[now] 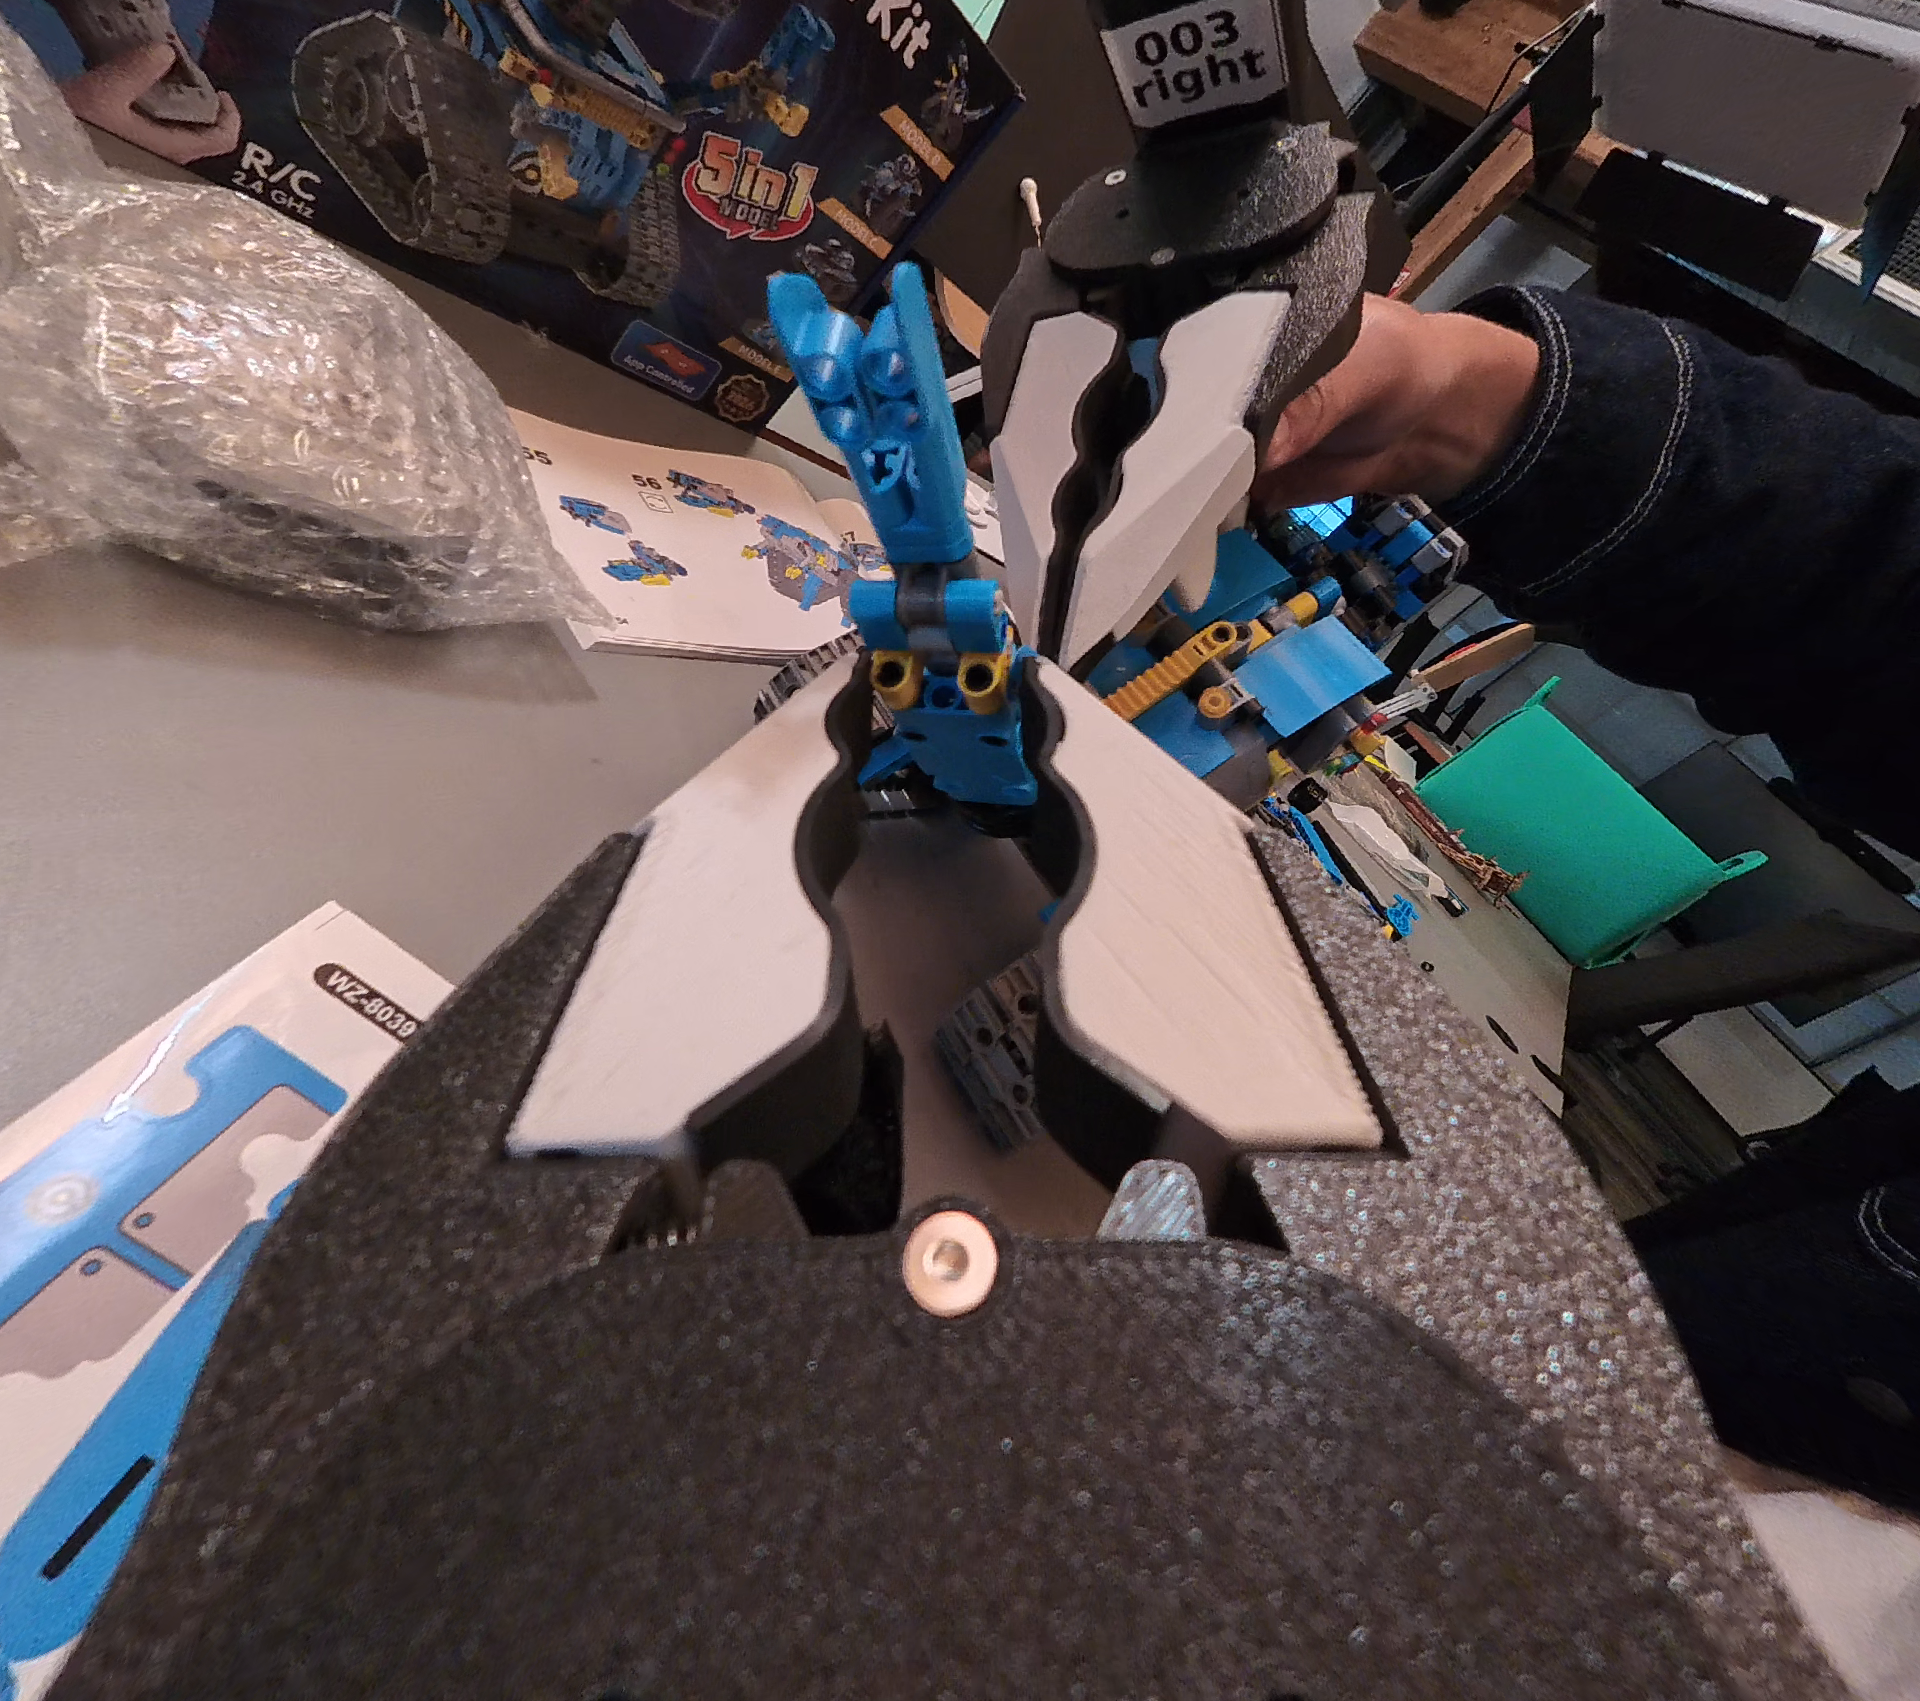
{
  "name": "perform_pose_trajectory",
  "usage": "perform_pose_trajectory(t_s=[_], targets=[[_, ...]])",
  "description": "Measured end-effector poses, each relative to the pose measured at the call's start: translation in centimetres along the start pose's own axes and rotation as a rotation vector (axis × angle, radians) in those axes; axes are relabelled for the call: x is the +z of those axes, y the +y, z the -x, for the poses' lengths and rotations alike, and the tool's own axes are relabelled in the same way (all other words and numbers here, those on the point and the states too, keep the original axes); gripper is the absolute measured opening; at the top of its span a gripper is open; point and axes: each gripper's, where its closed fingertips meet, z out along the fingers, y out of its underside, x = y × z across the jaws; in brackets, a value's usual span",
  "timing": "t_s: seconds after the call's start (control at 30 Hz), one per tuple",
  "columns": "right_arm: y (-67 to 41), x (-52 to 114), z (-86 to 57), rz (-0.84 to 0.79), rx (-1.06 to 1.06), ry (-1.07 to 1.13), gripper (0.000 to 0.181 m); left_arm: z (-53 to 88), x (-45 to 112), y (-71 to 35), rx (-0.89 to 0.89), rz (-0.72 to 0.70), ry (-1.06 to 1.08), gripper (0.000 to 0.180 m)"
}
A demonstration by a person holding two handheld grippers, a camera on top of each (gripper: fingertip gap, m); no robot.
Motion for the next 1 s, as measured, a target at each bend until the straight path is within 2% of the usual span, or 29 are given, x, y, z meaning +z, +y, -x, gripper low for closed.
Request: perform_pose_trajectory(t_s=[0.33, 0.63, 1.0], targets=[[0.08, 0.12, 0.09, 0.014, 0.002, 0.005, 0.0, -0.01, 0.03, 0.13, 0.019, 0.01, -0.002, 0.025], [0.08, 0.1, 0.03, 0.043, -0.1, 0.074, 0.0, -0.03, 0.01, 0.13, 0.023, 0.01, -0.002, 0.025], [0.04, 0.04, 0.02, 0.037, -0.089, 0.064, 0.0, -0.06, 0.0, 0.14, 0.031, 0.009, -0.005, 0.025]])
